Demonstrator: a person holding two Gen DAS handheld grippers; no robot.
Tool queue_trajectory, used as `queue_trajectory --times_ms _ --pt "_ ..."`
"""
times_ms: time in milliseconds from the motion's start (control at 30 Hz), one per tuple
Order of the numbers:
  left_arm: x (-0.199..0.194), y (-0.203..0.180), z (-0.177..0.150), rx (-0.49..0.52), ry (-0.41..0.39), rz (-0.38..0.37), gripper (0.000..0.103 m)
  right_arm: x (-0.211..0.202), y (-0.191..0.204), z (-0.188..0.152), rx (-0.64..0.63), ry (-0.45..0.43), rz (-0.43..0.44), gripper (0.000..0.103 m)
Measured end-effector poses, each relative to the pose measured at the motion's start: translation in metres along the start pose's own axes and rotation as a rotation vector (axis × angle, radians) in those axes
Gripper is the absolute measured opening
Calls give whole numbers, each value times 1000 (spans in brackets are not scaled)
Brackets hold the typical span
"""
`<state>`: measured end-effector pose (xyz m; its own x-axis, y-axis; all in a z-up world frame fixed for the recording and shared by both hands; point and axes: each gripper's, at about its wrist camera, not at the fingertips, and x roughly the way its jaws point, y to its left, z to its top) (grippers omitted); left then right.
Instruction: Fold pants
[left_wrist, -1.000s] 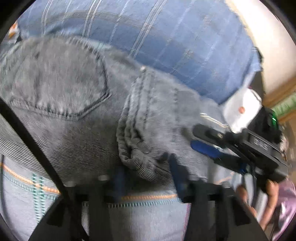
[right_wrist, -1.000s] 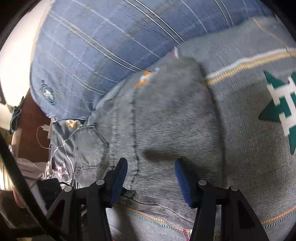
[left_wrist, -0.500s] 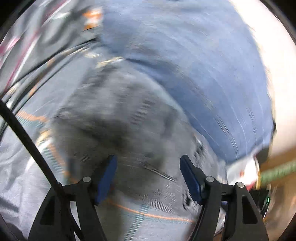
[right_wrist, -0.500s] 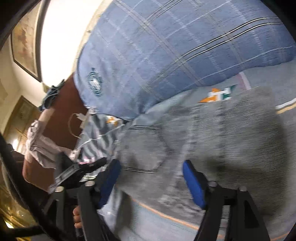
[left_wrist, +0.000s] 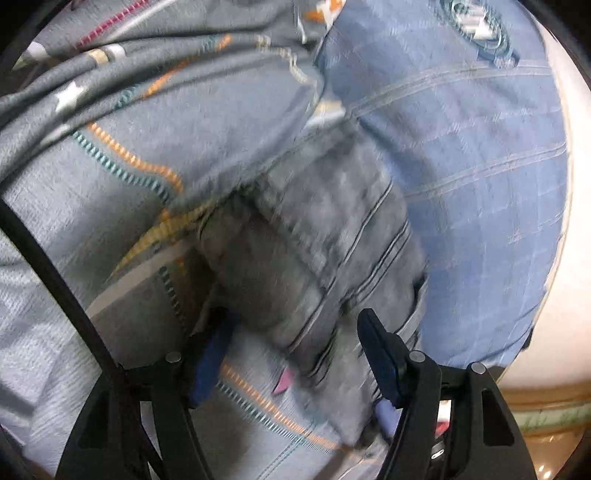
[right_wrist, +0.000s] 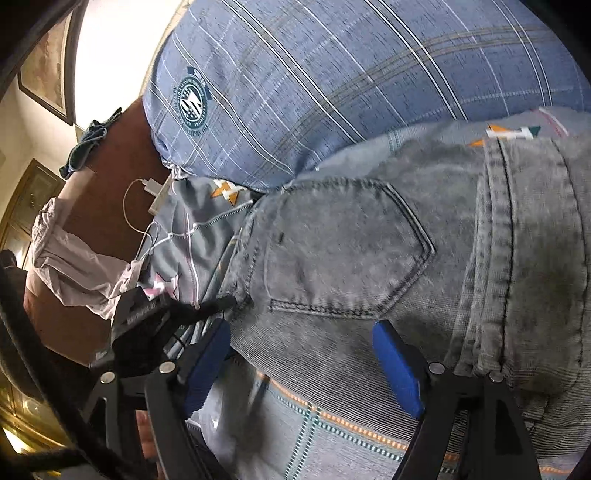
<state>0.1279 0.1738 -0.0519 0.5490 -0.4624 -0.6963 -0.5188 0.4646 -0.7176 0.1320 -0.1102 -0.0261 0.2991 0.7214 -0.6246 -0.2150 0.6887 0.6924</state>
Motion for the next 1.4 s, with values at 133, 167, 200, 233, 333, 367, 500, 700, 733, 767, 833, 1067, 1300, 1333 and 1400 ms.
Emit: queue_trajectory --times_ms 133,167,200,233,333,367,500,700,733,767,833,1067,1300,1333,1400 --pt "5 -7 4 15 -31 30 70 7 -12 -3 29 15 5 81" --pt "6 -8 5 18 -37 30 70 8 -13 -4 23 20 -6 80" --pt "6 -10 7 27 -40 37 70 10 -12 -4 11 29 -26 75" --pt "6 -10 8 33 -41 42 70 12 -9 -5 -6 32 -53 70" --pt "11 -13 19 61 -34 48 70 16 -5 -8 -36 40 -88 68" --pt "10 -10 24 62 -31 43 68 16 -5 -9 -38 39 -89 68" --pt "3 -5 27 63 -46 52 28 14 -8 -9 -27 40 -78 68" --pt "-20 -42 14 276 -137 131 21 1 -9 -6 12 26 6 69" --pt "-20 -52 10 340 -155 167 21 -4 -9 -3 24 24 24 69" --pt "-20 -61 7 389 -165 192 21 -8 -9 0 35 28 37 69" --pt "-15 -76 6 467 -157 240 21 -20 -8 6 56 26 69 69" --pt "-24 -131 -19 687 -243 294 16 -87 -23 23 87 -73 59 70" --pt "-24 -208 -136 1081 -311 224 15 -140 -76 37 220 -196 125 78" --pt "-21 -213 -149 1109 -302 212 15 -150 -84 39 240 -213 145 83" --pt "-9 -223 -173 1168 -274 192 15 -166 -95 42 269 -241 189 88"
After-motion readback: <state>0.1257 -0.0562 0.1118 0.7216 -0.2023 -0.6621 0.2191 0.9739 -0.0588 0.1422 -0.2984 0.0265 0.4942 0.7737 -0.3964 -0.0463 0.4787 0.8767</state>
